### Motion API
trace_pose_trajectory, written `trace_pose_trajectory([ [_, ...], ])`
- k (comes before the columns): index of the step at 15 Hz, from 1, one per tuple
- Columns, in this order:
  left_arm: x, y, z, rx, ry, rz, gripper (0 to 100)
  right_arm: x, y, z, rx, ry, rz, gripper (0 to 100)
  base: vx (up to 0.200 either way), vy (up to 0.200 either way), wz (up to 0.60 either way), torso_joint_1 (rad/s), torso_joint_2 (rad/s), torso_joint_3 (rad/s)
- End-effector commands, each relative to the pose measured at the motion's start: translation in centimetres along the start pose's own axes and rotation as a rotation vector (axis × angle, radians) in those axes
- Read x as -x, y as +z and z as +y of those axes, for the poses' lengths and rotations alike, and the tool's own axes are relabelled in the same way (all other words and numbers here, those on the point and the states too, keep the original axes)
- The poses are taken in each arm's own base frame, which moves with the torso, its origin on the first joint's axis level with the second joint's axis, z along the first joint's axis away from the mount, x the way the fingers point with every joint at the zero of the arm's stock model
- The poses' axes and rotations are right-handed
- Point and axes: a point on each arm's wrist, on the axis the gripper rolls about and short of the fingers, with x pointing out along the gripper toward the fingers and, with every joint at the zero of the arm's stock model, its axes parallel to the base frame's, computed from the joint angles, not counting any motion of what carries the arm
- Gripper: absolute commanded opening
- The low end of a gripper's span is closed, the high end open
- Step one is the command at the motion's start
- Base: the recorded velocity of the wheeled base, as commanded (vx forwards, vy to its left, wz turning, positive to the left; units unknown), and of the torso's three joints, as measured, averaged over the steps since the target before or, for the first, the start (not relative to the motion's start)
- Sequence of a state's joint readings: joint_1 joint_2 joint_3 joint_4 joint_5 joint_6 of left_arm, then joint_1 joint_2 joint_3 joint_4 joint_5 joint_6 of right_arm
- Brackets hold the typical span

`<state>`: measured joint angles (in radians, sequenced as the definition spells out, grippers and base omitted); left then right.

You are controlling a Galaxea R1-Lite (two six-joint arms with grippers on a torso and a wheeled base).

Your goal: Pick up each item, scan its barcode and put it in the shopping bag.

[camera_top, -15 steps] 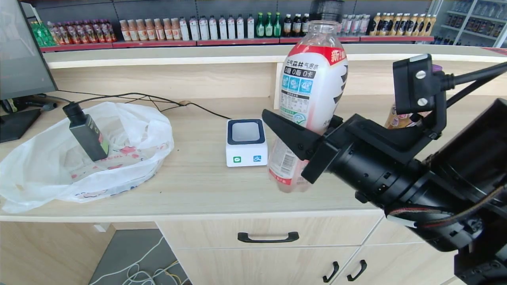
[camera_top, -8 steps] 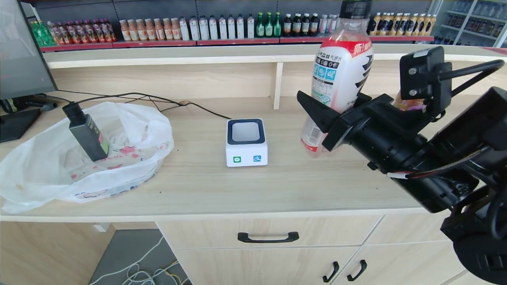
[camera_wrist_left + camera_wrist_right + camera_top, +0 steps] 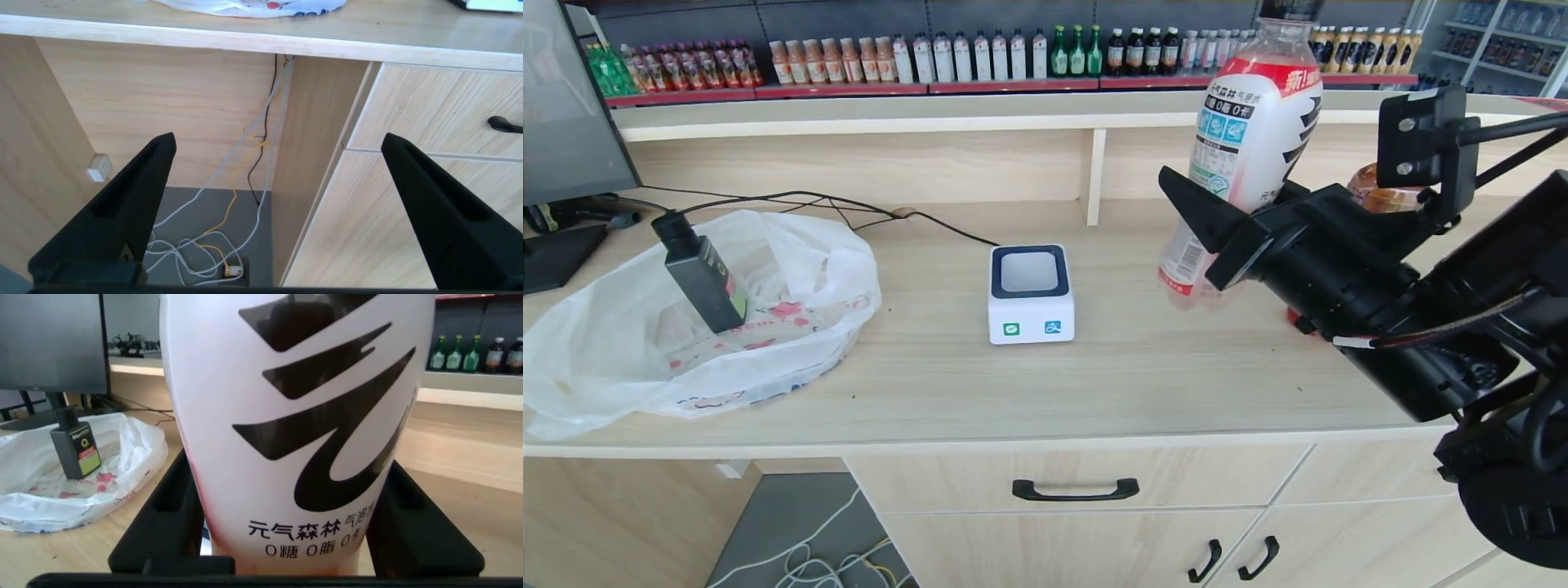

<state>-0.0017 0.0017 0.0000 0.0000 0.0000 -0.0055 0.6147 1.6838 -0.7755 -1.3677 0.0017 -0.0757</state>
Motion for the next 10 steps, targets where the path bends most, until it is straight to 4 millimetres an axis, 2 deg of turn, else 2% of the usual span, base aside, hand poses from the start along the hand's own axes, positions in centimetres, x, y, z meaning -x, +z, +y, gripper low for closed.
trace_pose_trajectory([
  [1, 0.0, 0.0, 0.0, 0.001, 0.0, 0.0, 100, 0.22, -0.32, -0.41, 0.001, -0.013, 0.003, 0, 0.0, 0.0, 0.0, 0.0, 0.0, 0.0],
  [10, 0.0, 0.0, 0.0, 0.001, 0.0, 0.0, 100, 0.73, -0.79, -0.55, 0.0, -0.019, 0.002, 0, 0.0, 0.0, 0.0, 0.0, 0.0, 0.0],
])
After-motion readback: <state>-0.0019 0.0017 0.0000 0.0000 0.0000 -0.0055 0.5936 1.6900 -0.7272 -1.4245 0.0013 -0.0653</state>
